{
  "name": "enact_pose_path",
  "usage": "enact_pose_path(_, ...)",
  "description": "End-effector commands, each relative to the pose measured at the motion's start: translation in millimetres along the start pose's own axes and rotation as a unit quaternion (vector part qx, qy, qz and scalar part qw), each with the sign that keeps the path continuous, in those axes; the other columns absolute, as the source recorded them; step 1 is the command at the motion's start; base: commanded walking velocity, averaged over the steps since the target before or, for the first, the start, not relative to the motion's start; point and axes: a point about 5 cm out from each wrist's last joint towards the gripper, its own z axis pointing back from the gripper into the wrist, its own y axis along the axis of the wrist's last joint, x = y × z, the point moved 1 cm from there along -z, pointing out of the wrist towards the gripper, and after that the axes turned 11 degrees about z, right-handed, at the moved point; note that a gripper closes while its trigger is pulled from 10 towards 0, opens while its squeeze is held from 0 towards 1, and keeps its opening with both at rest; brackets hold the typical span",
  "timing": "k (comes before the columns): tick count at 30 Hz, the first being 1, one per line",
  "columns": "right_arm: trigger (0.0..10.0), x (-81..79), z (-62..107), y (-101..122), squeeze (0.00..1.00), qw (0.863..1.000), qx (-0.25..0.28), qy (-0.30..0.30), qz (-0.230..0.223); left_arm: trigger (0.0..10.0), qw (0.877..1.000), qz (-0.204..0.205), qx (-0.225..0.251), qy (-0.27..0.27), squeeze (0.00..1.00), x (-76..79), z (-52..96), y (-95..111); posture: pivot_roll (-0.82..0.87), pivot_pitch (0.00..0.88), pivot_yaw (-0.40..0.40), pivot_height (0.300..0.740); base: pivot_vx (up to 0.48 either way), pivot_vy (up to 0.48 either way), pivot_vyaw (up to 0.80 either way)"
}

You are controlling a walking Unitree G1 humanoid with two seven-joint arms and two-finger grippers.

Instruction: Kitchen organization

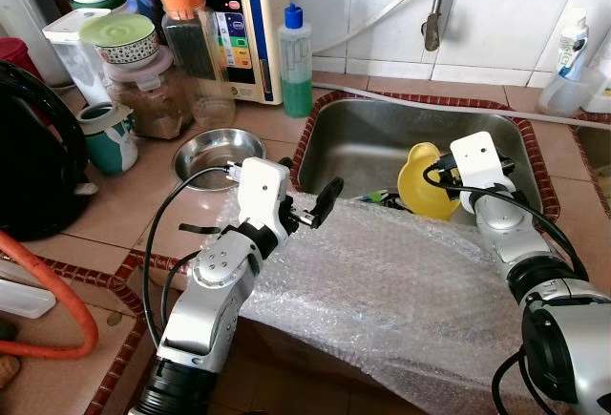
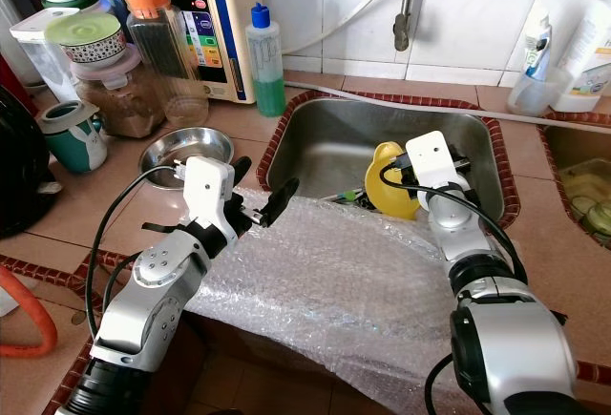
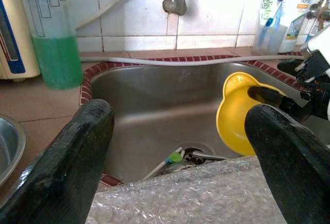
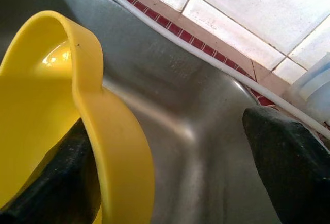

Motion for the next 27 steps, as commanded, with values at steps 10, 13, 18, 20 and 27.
enact_pose_path(10,10.0,-2.7,-0.5,-6,1.00,0.999,-0.030,0.035,0.007,10.0,1.000,-0.009,-0.001,0.004,0.00,-1.2,-4.4,3,0.15,0.019,0.086,0.740,0.000,0.000,0.00)
enact_pose_path(13,10.0,-5.2,0.8,-12,1.00,0.997,-0.052,0.054,0.014,10.0,1.000,-0.010,-0.003,0.006,0.00,-1.6,-3.9,2,0.15,0.020,0.082,0.740,0.000,0.000,0.00)
enact_pose_path(18,10.0,-22.1,8.6,-33,1.00,0.984,-0.117,0.133,-0.008,10.0,1.000,-0.010,-0.003,0.008,0.00,-2.5,-3.5,1,0.15,0.019,0.081,0.740,0.000,0.000,0.00)
enact_pose_path(20,10.0,-18.5,8.8,-35,1.00,0.984,-0.128,0.122,-0.032,10.0,1.000,-0.011,-0.002,0.008,0.00,-2.6,-4.1,2,0.15,0.018,0.079,0.740,0.000,0.000,0.00)
enact_pose_path(27,10.0,-28.5,10.2,-32,1.00,0.970,-0.133,0.179,-0.101,10.0,1.000,-0.011,-0.002,0.007,0.00,-2.5,-4.3,2,0.14,0.017,0.082,0.740,0.000,0.000,0.00)
